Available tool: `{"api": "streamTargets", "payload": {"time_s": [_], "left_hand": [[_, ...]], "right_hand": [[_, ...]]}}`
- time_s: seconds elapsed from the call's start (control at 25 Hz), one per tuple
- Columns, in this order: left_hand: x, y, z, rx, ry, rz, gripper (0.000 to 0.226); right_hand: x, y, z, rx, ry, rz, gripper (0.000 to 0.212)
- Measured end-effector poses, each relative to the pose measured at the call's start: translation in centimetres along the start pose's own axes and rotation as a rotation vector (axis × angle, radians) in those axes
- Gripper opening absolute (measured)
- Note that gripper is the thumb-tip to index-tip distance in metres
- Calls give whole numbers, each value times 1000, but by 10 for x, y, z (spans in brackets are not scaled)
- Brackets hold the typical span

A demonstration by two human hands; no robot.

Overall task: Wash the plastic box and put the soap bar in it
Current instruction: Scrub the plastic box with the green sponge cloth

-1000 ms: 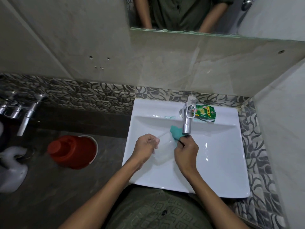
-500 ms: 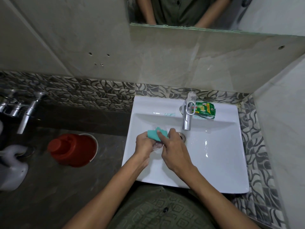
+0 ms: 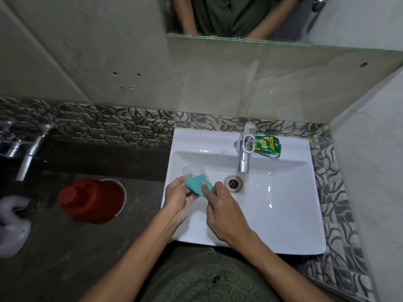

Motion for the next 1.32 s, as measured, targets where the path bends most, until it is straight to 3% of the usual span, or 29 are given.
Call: {"api": "streamTargets", "payload": {"time_s": [0.12, 0.2, 0.36, 0.44, 0.56, 0.64, 0.72, 0.8, 0.92, 1.0, 1.12, 1.32], "left_hand": [[6, -8, 4, 62, -94, -40, 30], [8, -12, 4, 88, -71, -2, 20], [-6, -9, 7, 147, 308, 108, 27], [-9, -13, 12, 205, 396, 130, 32], [-15, -15, 9, 277, 406, 152, 41], [-17, -15, 6, 374, 459, 209, 46], [-14, -19, 7, 454, 538, 262, 48], [-13, -20, 10, 432, 554, 302, 51], [-20, -13, 8, 414, 425, 260, 53], [-20, -11, 5, 490, 217, 122, 41], [-13, -10, 3, 429, 310, 199, 26], [-10, -18, 1, 428, 362, 416, 20]], "right_hand": [[-20, 13, -4, -130, 188, 209, 51], [-31, 24, -5, -165, 262, 361, 35], [-32, 38, -3, -162, 413, 466, 24], [-19, 37, -6, -218, 322, 361, 36], [2, 31, -7, -279, 137, 8, 35], [-5, 34, -9, -333, 168, 43, 30], [-16, 46, -16, -398, 307, 267, 23], [-10, 53, -17, -371, 309, 329, 24], [14, 42, -11, -272, 80, -28, 39], [8, 38, -15, -253, 121, -108, 40], [-2, 47, -24, -264, 332, 159, 26], [-15, 62, -30, -275, 591, 590, 36]]}}
Point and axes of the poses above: each hand's wrist, its own y-axis towards the middle knuckle, its own z-axis out of the palm, x = y × z, the point moved 4 cm from there along y, towards the middle knuckle, and after that the axes turned 1 degree about -x, right-handed, at the moved point
